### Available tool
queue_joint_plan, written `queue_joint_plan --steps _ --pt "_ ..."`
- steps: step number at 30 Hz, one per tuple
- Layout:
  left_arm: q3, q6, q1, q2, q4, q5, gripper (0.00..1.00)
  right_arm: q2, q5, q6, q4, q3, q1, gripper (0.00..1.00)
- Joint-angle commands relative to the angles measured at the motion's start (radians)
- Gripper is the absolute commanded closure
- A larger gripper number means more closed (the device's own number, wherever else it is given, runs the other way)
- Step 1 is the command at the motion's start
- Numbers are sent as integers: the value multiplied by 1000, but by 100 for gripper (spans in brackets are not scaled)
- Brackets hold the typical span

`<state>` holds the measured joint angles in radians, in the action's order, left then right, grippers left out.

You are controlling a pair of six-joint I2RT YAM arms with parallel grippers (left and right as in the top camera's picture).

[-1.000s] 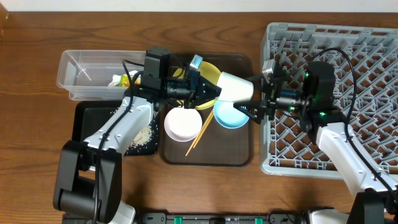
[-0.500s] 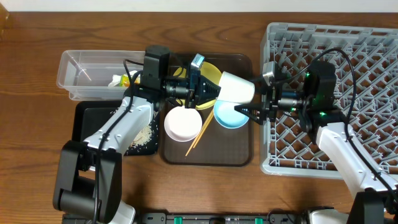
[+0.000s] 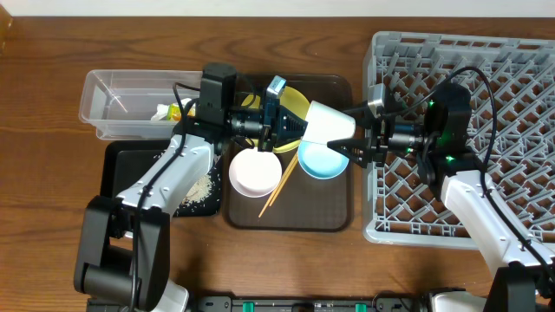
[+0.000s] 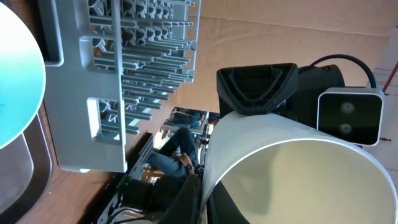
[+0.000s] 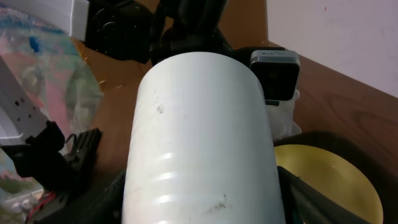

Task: Sort waste into correct bins and load items into the dishwasher rack
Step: 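Place the cream cup upright in the dish rack with right gripper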

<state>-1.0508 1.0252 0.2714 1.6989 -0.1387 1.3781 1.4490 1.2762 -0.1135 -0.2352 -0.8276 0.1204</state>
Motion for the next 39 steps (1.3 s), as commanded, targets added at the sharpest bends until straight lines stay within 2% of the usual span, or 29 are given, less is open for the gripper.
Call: queue_joint_plan --steps 1,6,7,8,9,10,12,18,22,27,32,35,39 --pt "-15 9 0 2 -5 -1 94 4 40 -7 -1 -15 18 34" --pt "-15 6 0 2 -5 -2 93 4 33 -7 0 -15 18 50" --pt "-15 -3 0 2 -6 -3 91 4 29 -7 2 -15 18 51" --pt "-15 -24 0 2 -5 -9 85 4 21 -6 6 -15 18 51" --pt "-14 -57 -1 2 -5 -19 83 4 0 -6 16 -15 18 51" --pt "-13 -84 -1 2 -5 -30 76 4 -14 0 23 -15 18 51" --pt "-10 -168 -1 2 5 -68 72 4 -61 16 51 -15 18 51" --pt "-6 -412 -14 2 206 -346 69 4 -207 16 179 -16 3 54" --pt "-6 -555 -36 -17 299 -438 68 -5 -327 16 272 -16 -29 59" --pt "-8 -695 -57 -107 462 -632 66 -62 -446 16 447 -50 -92 74" --pt "-8 -774 -57 -220 612 -826 65 -155 -627 16 682 -143 -163 97" --pt "-8 -775 -57 -278 678 -932 64 -198 -764 16 825 -216 -190 99" --pt "-8 -774 -57 -322 711 -963 64 -205 -954 22 1009 -309 -204 99"
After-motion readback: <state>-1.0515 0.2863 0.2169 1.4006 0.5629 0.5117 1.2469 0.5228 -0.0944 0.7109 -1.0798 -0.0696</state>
